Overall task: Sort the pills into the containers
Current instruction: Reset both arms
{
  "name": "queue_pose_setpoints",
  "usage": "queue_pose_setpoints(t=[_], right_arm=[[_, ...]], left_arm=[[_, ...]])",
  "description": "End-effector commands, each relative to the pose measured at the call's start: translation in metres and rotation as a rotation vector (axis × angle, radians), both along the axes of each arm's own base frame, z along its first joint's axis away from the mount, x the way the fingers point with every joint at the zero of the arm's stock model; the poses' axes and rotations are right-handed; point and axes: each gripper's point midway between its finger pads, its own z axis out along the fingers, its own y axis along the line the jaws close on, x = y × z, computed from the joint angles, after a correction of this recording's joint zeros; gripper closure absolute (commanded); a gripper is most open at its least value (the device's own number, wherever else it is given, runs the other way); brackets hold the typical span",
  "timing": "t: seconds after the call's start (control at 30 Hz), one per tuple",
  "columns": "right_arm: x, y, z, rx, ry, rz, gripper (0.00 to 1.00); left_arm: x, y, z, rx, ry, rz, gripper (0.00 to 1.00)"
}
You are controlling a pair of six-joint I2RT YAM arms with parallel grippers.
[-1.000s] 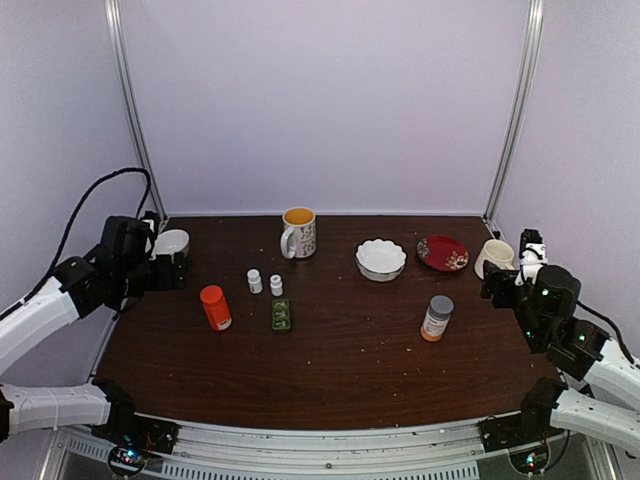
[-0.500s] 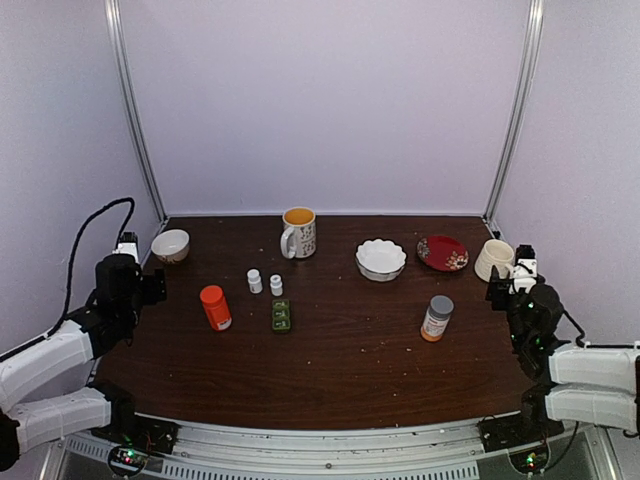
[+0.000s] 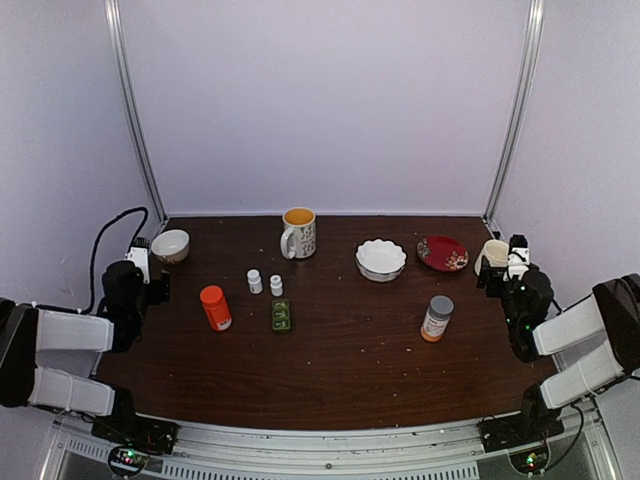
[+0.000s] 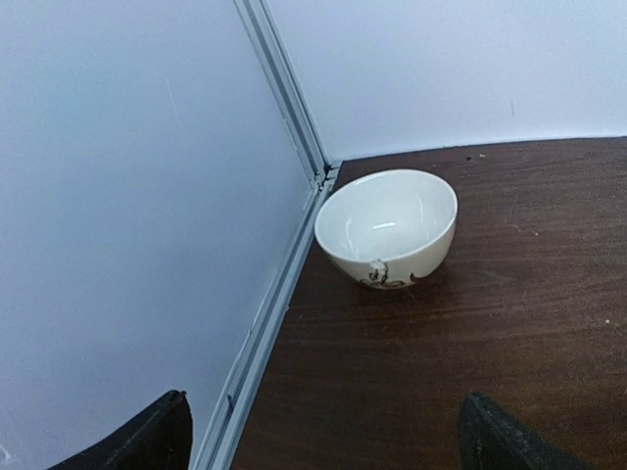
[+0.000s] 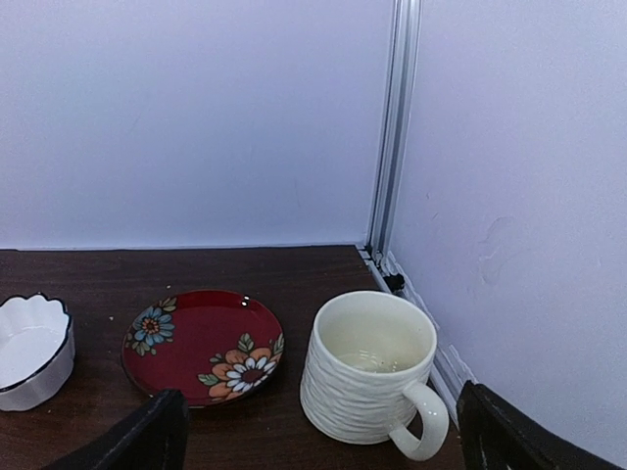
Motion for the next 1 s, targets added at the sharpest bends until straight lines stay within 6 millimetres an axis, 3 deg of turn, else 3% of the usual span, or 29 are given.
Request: queue_pose_setpoints(t=[0.0, 0.27, 0.4, 0.97], right_arm=[[0.016, -0.002, 0.019, 0.027, -0.038, -0.010, 0.00], [0.015, -0.003, 0.019, 0.028, -0.036, -0.015, 0.00], [0.016, -0.003, 0.019, 0.028, -0.035, -0.015, 0.00], [0.016, -0.003, 0.020, 0.027, -0.037, -0.013, 0.00]], left_arm=[[0.029, -0.004, 0.051, 0.018, -0.186, -0.037, 0.02], [0.050, 0.008, 0.030, -0.081, -0.168, -0.099, 0.02], [0.048, 0.005, 0.027, -0.096, -0.186, -0.170, 0.03], [0.049, 0.004, 0.026, -0.091, -0.180, -0.176, 0.03]])
